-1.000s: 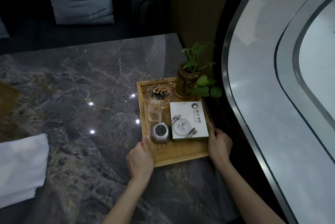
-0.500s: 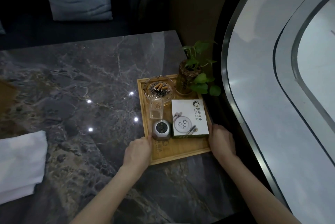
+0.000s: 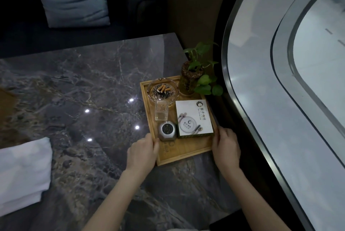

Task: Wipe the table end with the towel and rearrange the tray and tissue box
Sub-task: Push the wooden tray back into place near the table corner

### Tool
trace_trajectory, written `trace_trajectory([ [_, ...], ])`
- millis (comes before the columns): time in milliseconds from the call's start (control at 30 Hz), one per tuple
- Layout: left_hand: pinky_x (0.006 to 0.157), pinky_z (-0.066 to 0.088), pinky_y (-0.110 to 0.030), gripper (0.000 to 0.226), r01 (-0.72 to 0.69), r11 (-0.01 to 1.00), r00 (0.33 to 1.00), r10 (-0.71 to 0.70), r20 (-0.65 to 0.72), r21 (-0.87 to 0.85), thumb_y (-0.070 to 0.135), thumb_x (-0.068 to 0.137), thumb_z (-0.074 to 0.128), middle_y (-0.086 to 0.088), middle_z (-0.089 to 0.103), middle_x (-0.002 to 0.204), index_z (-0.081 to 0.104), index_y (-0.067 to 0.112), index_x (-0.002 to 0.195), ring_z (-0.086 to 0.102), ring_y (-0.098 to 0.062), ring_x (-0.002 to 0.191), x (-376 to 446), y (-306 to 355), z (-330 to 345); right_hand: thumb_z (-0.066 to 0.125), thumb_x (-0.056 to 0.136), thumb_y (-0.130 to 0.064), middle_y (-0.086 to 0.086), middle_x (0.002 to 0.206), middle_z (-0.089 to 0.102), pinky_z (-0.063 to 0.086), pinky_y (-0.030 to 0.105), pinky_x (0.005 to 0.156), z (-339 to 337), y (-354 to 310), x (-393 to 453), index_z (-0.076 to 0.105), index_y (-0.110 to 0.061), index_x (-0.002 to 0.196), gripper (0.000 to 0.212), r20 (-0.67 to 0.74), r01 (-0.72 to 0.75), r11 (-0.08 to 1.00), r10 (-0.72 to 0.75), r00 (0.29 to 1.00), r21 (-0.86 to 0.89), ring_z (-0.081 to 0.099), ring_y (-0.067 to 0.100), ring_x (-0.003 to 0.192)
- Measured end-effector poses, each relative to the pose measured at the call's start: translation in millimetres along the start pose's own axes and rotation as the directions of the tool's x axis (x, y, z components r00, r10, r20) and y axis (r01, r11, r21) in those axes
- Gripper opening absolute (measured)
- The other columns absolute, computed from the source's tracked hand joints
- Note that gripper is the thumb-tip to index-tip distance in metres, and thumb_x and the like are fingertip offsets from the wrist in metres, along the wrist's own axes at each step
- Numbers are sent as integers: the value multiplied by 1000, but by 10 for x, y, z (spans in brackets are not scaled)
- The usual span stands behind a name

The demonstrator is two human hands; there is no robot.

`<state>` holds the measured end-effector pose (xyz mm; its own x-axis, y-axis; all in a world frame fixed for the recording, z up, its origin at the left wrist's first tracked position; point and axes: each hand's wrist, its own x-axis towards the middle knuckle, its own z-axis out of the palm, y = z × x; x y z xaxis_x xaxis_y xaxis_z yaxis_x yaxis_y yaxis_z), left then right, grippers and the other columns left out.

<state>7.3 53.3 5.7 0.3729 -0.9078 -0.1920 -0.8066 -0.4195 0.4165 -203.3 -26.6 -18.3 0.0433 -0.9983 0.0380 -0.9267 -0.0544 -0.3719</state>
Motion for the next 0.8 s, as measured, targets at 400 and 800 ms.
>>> trace_trajectory([
  [400,113,-2,-36,80,-119,973,993,120,5,200,60,90,11,-18,16,150,13,0,143,7,-23,140,-447,-96,540,-12,82,-64,0,152,-12,-9,35,116,274,17,-723,-10,-13,145,80,199,38,996,-21,980,-84,-13,10,141],
  [800,103,24,-50,78,-53,978,998,58,-16,204,57,92,3,-16,26,147,22,-1,140,27,-25,136,-280,-18,604,-14,80,-67,5,157,-6,-9,33,115,287,-18,-553,-16,-15,139,79,214,11,1000,-7,977,-21,-15,10,140],
])
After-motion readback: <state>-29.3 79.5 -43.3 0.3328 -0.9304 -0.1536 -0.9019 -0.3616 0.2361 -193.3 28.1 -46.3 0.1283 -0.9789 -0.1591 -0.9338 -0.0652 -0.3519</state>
